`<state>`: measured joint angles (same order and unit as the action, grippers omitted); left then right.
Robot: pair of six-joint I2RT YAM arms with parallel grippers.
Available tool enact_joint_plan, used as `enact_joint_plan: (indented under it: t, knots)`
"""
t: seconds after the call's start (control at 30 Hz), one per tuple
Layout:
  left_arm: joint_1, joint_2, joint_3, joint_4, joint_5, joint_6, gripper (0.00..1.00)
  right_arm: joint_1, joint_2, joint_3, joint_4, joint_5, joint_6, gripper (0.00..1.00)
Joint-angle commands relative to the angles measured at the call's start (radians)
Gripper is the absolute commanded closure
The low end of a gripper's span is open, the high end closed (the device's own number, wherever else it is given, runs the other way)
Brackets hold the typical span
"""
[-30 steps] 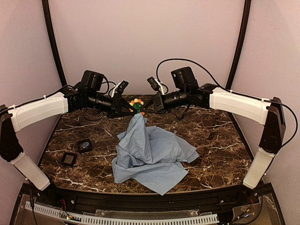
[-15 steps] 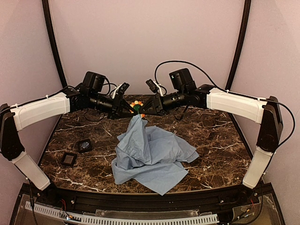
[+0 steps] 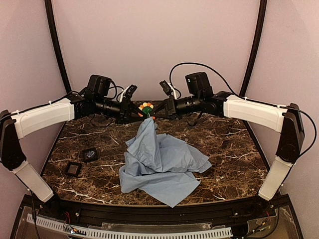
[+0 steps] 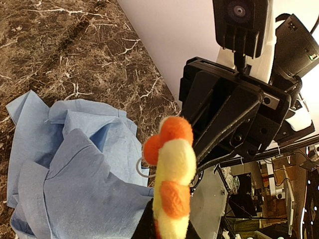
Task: Remove the brooch from the garment
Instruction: Open the brooch.
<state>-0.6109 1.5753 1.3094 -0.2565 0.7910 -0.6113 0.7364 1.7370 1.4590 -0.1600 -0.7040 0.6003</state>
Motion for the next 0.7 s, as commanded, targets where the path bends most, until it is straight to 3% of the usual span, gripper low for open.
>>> enact_joint_plan:
  t: [0.0, 0.13, 0.23, 0.47, 0.67]
  knots:
    - [-0.033, 0.011, 0.017, 0.144, 0.057, -0.019, 0.81, 0.043, -0.004, 0.036, 0.077, -0.036, -0.036, 1.0]
    - [-0.033, 0.016, 0.021, 0.166, 0.056, -0.033, 0.74, 0.043, 0.0, 0.055, 0.036, -0.023, -0.067, 1.0]
    - [-0.033, 0.023, 0.024, 0.188, 0.057, -0.045, 0.61, 0.043, -0.001, 0.053, 0.034, -0.021, -0.068, 1.0]
    - [-0.033, 0.023, 0.027, 0.192, 0.055, -0.047, 0.59, 0.041, -0.005, 0.055, 0.028, -0.005, -0.075, 1.0]
    - [-0.024, -0.026, 0.005, 0.091, 0.0, 0.016, 0.39, 0.038, -0.015, 0.052, 0.03, 0.015, -0.075, 1.0]
